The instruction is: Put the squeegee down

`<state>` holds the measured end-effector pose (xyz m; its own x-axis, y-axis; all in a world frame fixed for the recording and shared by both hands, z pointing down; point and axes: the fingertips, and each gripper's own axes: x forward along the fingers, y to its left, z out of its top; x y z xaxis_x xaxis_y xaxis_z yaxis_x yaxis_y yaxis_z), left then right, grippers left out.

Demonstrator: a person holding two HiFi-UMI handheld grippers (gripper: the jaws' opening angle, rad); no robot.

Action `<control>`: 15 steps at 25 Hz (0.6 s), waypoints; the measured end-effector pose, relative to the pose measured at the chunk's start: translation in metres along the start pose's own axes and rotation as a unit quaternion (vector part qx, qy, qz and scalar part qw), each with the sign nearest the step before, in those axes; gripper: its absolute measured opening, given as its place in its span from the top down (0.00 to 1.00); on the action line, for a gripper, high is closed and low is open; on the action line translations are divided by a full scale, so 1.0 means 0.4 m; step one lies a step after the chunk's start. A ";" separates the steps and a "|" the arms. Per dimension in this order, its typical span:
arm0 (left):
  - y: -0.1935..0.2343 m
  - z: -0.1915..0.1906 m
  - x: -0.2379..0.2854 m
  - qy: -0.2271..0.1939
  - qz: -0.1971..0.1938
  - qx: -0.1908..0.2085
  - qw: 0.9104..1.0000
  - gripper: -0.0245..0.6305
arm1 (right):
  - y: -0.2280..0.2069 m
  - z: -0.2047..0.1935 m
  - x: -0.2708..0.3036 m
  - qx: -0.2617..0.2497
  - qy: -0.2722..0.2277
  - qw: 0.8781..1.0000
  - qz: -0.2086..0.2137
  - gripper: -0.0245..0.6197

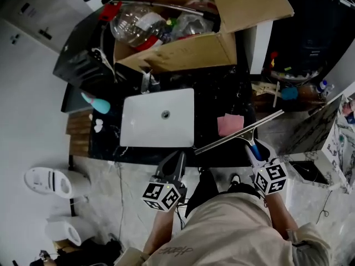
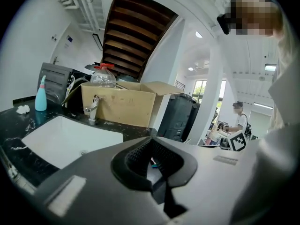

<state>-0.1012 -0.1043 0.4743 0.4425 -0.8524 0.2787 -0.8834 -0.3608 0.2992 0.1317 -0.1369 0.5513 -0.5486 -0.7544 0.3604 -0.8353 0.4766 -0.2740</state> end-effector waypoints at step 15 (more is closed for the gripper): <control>0.255 0.165 0.106 -0.040 -0.067 -0.001 0.997 0.94 | -0.065 0.133 0.250 0.013 0.018 0.993 -0.114 0.76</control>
<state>-0.1827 -0.2020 0.4563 0.5425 -0.8242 0.1623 -0.8170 -0.4727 0.3303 0.1006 -0.2486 0.5471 -0.3470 -0.8242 0.4476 -0.9369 0.2835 -0.2044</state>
